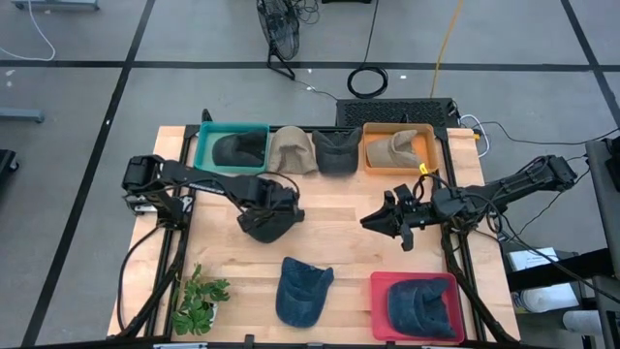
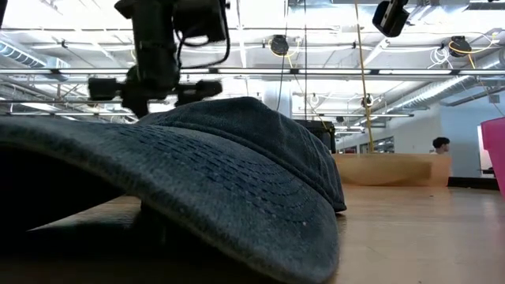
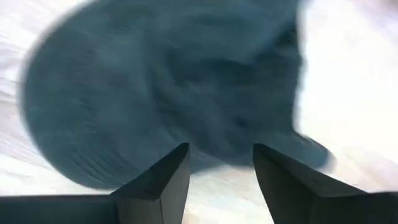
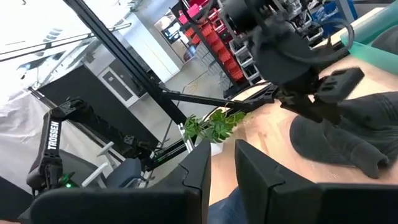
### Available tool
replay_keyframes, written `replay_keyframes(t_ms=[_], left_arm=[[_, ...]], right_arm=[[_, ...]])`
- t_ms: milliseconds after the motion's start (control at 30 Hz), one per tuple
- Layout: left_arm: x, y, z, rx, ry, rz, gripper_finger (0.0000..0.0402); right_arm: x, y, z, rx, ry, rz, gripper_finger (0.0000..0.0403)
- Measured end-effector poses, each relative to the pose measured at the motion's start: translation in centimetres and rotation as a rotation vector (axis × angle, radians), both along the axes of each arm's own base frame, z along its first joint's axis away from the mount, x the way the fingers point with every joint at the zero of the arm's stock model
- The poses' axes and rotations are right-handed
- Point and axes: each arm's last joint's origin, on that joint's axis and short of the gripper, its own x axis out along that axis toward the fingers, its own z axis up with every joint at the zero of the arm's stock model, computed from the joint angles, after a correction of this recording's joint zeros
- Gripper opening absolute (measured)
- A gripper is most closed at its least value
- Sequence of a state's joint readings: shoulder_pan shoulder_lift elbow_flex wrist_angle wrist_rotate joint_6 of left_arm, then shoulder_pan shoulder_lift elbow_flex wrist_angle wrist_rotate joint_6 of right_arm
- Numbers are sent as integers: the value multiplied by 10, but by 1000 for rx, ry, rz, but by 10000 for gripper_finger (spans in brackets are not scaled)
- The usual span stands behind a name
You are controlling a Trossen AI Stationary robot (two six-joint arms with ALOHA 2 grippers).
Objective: Pick & Place hat
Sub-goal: Put the bottom black cap into the green bin
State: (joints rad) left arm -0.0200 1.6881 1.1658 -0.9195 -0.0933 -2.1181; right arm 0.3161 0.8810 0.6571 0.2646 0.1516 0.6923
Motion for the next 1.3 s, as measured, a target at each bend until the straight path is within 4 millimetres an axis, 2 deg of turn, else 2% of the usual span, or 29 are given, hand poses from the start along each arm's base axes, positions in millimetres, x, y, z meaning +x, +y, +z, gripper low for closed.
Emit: replay_keyframes(t_ms=[233,433,967,1133,1300], left_arm=[[-6,3,-9,0,35,18,195],[-11,4,-16,24,59,29,178],[-18,0,-20,68,135,-176,35],[-24,-11,-11,56,135,-282,7],[-32,-17,8,76,73,-381,17]], right_arm=[[0,1,-1,38,21,25,54],[0,1,-2,51,34,50,54],[0,2,-2,87,40,48,54],[0,1,-2,97,42,47,54],[0,1,-2,96,42,46,54]])
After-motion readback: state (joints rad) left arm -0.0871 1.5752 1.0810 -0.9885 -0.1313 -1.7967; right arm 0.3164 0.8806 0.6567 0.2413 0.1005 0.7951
